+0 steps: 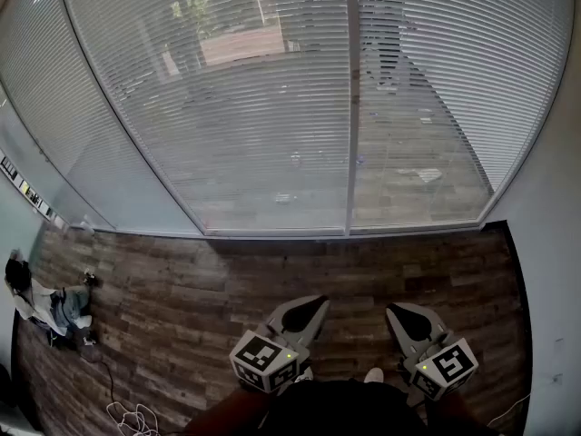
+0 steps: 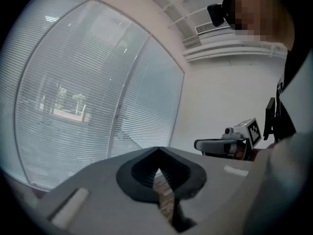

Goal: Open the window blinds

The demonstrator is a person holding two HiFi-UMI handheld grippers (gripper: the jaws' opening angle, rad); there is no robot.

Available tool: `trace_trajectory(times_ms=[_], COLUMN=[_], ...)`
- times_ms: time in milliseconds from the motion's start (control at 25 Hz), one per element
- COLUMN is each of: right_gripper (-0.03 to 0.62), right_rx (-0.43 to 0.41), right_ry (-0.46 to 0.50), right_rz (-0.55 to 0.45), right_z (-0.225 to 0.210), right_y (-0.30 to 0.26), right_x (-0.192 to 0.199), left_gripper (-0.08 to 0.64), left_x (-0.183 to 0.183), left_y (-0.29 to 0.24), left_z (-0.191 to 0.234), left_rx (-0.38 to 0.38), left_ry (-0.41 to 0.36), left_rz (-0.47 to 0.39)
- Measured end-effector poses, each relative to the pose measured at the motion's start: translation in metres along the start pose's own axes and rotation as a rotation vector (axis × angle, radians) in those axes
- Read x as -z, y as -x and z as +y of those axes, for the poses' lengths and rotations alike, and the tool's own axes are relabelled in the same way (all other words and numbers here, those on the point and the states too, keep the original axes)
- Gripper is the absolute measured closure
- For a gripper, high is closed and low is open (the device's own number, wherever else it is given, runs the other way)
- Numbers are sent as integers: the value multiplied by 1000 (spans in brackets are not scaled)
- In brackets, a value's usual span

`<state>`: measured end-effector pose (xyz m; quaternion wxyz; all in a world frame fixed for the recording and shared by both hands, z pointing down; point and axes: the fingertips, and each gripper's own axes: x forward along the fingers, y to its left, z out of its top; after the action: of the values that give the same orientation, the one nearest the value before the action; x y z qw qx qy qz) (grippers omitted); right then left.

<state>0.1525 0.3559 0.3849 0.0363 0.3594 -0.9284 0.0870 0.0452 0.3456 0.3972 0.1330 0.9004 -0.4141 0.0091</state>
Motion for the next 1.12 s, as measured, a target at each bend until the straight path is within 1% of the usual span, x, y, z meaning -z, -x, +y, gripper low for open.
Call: trace_trajectory(times_ms=[200, 360, 440, 520, 640, 840, 1120], right_gripper=[569, 569, 569, 568, 565, 566, 566], right_rx=[-18, -17, -26, -54, -83, -58, -52], right_ry=[7, 9, -11, -57, -93, -104, -101], right_rz=[-4, 2, -20, -49, -52, -36, -43], right_z=[-1, 0, 2, 5, 6, 4, -3], right_y=[-6, -7, -8, -8, -11, -15, -18], right_x=[1, 4, 1, -2, -1, 13, 2], left_gripper=[558, 558, 559, 559, 559, 558, 558], left_x=[2, 0, 2, 5, 6, 12, 5], left_y=[-5, -4, -2, -1, -5, -2, -8], left_z=[5, 9, 10, 9, 10, 12, 14], left_rx=[-1, -21, -18, -13, -10, -18, -15], left_ry=[-3, -5, -4, 0, 5, -2, 10], left_rz=[-3, -6, -5, -2, 3, 8, 0])
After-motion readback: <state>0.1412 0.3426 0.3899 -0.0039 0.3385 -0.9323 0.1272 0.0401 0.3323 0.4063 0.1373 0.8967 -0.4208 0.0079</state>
